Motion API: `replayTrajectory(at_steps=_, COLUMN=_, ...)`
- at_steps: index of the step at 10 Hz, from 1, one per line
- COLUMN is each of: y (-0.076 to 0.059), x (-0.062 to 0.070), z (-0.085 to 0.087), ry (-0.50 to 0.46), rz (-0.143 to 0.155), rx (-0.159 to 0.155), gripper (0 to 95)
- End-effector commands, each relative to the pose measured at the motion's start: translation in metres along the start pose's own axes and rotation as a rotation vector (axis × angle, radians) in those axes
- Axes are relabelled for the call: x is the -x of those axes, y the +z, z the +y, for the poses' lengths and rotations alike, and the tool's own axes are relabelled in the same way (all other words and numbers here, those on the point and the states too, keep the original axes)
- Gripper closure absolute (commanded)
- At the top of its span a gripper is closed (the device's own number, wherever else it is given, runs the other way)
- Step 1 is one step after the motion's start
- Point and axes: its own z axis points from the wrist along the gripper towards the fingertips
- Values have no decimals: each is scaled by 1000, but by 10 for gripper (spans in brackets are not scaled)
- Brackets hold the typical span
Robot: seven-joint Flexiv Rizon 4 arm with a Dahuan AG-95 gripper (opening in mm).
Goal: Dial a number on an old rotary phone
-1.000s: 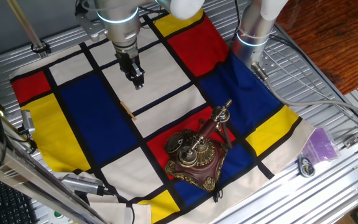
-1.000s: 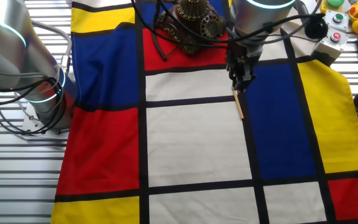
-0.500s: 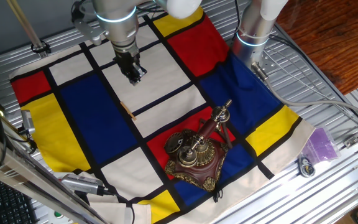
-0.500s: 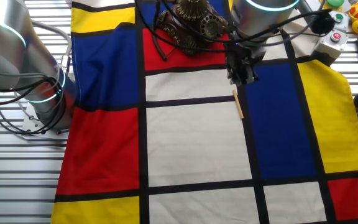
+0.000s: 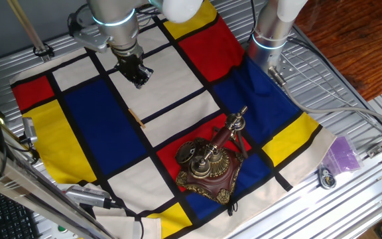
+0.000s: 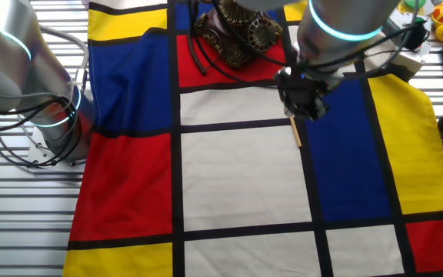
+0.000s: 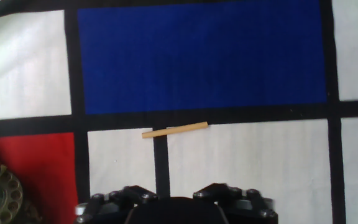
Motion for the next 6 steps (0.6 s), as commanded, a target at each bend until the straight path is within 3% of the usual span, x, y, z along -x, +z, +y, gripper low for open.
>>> replayTrajectory(at_steps=1, y=31, x=8, z=-32, ry=-373, rz=-9, rx=-4, gripper=950)
replayTrajectory(at_steps=3, y=46, x=20, z=-44, ry=-486, rz=-7, rx=-4, gripper=950)
replayTrajectory(at_steps=6, y=73, x=31, z=-49, ry=-544, rz=-16, rx=-1, gripper=950)
